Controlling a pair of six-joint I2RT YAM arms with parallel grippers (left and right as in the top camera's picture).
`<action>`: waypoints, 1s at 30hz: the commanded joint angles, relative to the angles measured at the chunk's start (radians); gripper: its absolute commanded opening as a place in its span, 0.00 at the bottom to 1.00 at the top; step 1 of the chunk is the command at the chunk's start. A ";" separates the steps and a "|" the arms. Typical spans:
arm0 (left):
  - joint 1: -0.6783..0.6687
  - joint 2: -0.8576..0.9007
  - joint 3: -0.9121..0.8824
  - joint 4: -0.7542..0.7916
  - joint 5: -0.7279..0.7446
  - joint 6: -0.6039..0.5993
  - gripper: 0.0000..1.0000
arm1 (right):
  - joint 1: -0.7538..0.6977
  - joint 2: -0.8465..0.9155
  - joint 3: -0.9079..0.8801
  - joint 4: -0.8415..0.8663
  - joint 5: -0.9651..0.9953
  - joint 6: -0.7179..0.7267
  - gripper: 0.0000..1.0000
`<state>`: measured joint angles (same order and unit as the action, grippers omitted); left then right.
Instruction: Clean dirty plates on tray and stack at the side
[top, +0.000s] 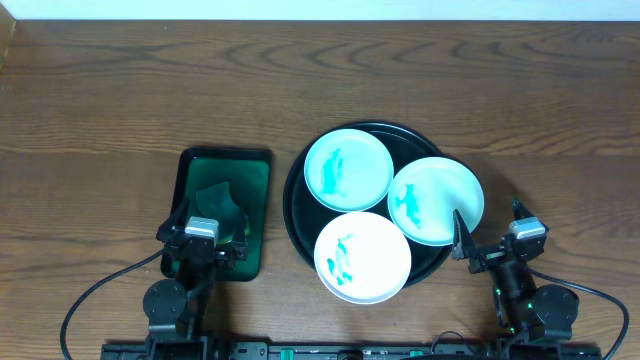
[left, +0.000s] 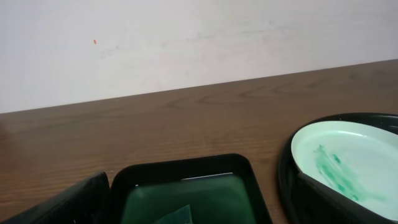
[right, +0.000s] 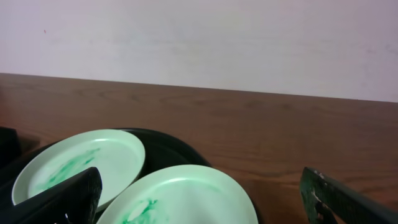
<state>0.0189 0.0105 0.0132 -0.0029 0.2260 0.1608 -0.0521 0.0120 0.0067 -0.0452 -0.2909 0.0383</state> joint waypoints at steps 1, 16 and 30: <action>0.004 -0.006 -0.009 -0.048 0.010 -0.005 0.93 | -0.006 -0.003 -0.002 -0.005 0.006 0.009 0.99; 0.004 -0.006 -0.009 -0.045 0.010 -0.038 0.93 | -0.006 -0.003 -0.002 -0.005 0.006 0.009 0.99; 0.004 0.099 0.177 -0.222 0.017 -0.256 0.93 | -0.006 -0.003 -0.002 -0.005 0.006 0.009 0.99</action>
<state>0.0189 0.0586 0.1020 -0.1879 0.2314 -0.0593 -0.0521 0.0120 0.0067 -0.0452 -0.2909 0.0383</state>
